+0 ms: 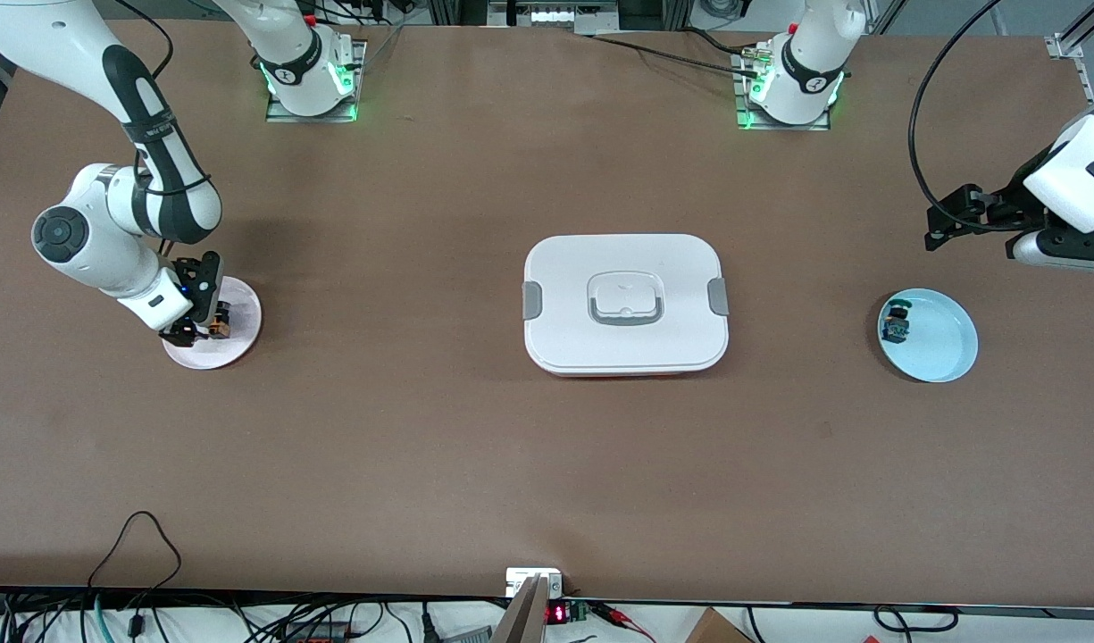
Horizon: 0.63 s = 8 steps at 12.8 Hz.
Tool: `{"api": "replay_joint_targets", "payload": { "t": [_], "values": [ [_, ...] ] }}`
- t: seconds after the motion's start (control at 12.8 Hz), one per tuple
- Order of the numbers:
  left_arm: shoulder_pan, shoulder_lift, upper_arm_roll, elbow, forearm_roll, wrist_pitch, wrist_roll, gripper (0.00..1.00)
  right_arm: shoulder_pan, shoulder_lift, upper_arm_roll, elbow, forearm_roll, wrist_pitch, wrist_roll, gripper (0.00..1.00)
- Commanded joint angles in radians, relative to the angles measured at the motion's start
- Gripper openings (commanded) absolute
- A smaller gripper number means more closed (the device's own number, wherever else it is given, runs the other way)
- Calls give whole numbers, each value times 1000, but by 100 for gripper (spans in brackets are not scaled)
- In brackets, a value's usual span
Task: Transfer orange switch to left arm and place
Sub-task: 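Close the right gripper on the orange switch and lift it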
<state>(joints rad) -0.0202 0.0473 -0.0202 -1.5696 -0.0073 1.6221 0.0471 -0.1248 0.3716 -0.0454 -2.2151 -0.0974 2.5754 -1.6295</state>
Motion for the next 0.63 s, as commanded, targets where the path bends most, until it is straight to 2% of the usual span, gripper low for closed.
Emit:
{"api": "replay_joint_targets", "payload": {
  "t": [0.0, 0.55],
  "values": [
    [-7, 9, -1, 26, 23, -18, -10, 100, -18, 0, 18, -15, 19, 32, -24, 100],
    [-7, 11, -1, 26, 23, -15, -10, 100, -16, 36, 19, -15, 19, 89, -24, 100]
  ]
}}
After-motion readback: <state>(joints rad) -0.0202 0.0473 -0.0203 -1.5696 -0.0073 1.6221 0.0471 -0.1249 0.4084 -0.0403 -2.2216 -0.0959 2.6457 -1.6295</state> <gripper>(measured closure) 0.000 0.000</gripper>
